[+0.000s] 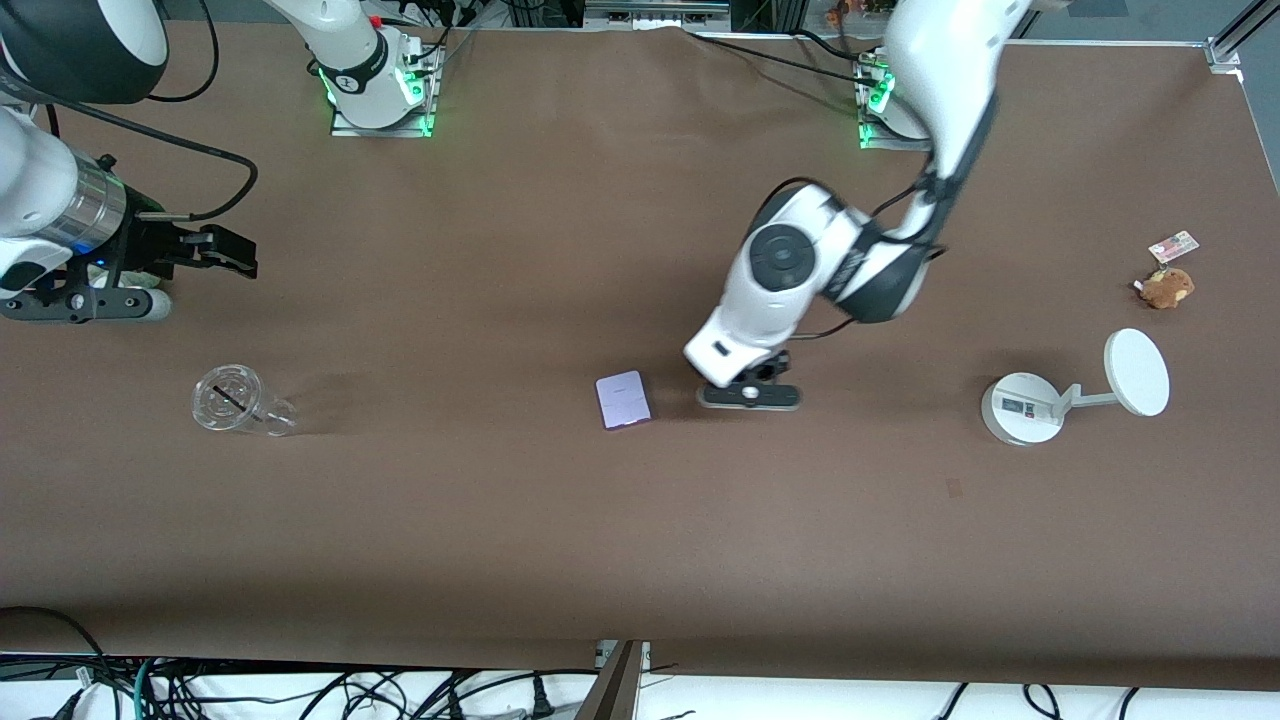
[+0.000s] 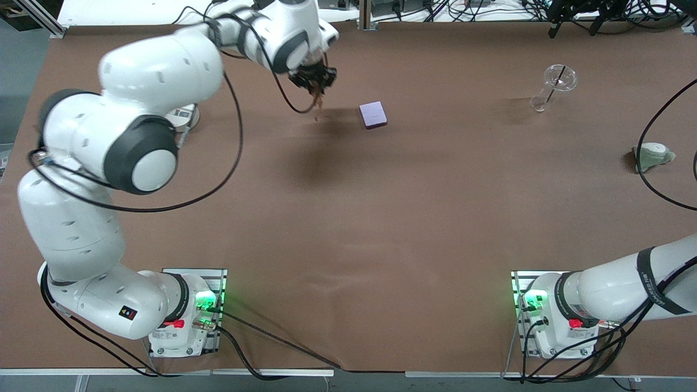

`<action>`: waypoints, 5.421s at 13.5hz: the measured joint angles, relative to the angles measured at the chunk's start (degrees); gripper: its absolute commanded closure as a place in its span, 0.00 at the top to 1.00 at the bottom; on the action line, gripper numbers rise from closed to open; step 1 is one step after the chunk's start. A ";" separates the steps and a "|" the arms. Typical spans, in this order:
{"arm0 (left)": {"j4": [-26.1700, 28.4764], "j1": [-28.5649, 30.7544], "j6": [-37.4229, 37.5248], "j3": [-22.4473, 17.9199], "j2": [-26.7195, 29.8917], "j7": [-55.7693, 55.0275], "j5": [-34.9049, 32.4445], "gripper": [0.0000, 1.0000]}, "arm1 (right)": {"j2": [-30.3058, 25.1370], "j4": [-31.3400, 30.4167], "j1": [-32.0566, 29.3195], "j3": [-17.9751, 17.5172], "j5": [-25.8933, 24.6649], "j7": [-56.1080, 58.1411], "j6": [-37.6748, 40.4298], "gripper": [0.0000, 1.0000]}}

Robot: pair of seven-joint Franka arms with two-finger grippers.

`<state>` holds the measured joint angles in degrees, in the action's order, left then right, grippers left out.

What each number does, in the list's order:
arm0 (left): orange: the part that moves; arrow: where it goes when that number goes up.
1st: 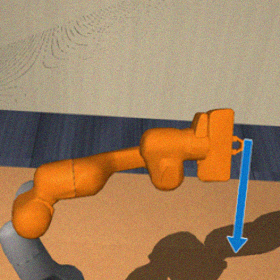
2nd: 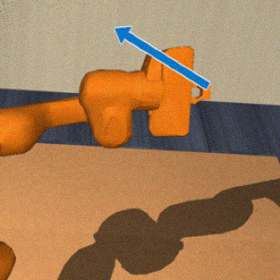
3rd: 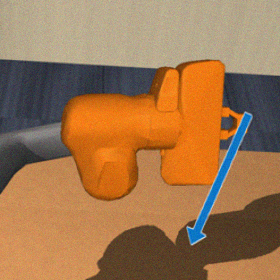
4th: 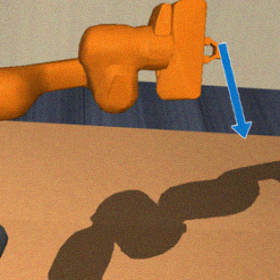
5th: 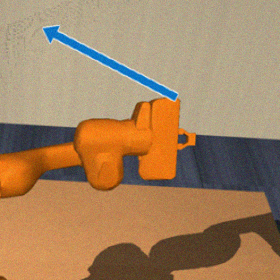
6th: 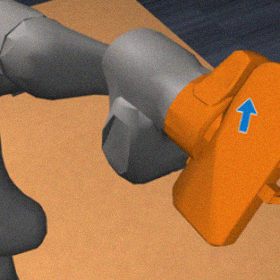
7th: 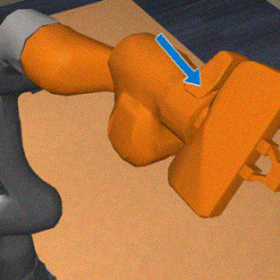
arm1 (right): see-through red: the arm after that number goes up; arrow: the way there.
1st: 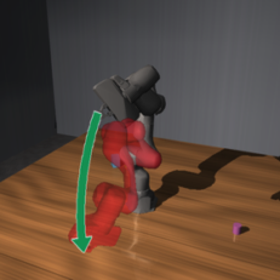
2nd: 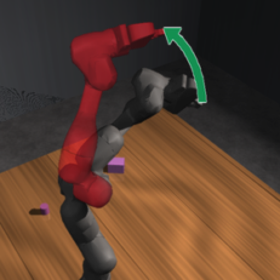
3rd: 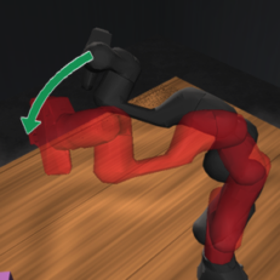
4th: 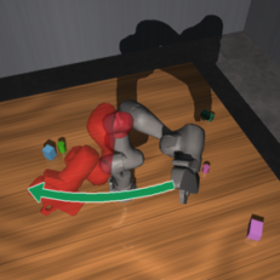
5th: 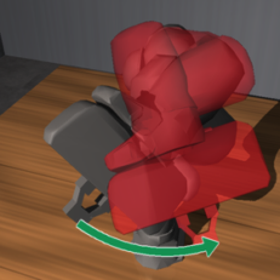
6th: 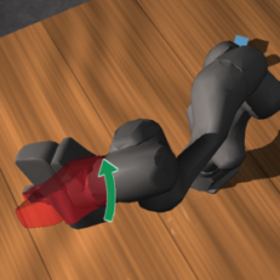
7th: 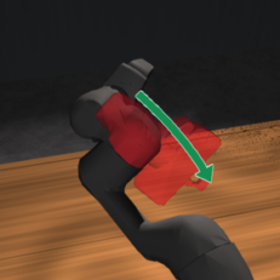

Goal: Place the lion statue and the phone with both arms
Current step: 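Carry the lion with the left gripper while the right gripper reaches the phone, then release the lion by the lamp while the right gripper grasps the phone, then lift the white phone with the right gripper toward the glass beaker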

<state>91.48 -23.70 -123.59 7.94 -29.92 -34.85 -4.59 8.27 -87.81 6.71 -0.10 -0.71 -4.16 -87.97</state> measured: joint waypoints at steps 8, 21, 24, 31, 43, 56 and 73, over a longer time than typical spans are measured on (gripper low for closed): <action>2.82 22.41 13.19 -0.47 6.32 22.20 1.29 0.01 | 11.55 0.31 9.20 -0.22 -0.01 -0.95 -14.07 1.00; 14.56 26.25 -10.68 -0.30 -3.41 24.05 1.04 1.00 | 38.79 12.42 24.17 -0.36 -0.03 -12.74 -40.05 1.00; 14.67 26.31 -11.31 -0.26 -3.44 24.12 1.01 1.00 | 43.11 16.80 26.79 -0.12 -0.04 -14.72 -40.04 1.00; 6.40 26.15 8.80 0.85 4.96 24.14 1.00 1.00 | 46.91 20.01 30.75 0.12 -0.71 -20.87 -41.09 1.00; -19.95 27.09 40.74 0.43 12.07 25.11 1.05 1.00 | 50.18 20.49 33.68 0.16 -2.40 -22.65 -45.56 1.00; 3.68 22.29 27.21 -7.70 28.15 33.10 2.28 1.00 | 50.83 21.71 33.56 0.42 -2.74 -22.83 -50.24 1.00; 3.68 21.50 26.72 -7.79 28.11 31.79 2.28 1.00 | 52.56 22.83 32.02 1.62 -2.26 -19.46 -53.10 0.34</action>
<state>95.16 -2.20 -96.87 0.16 -1.81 -3.05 -2.31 60.82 -64.98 38.72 1.53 -2.96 -23.62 -141.08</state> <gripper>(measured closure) 0.000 0.154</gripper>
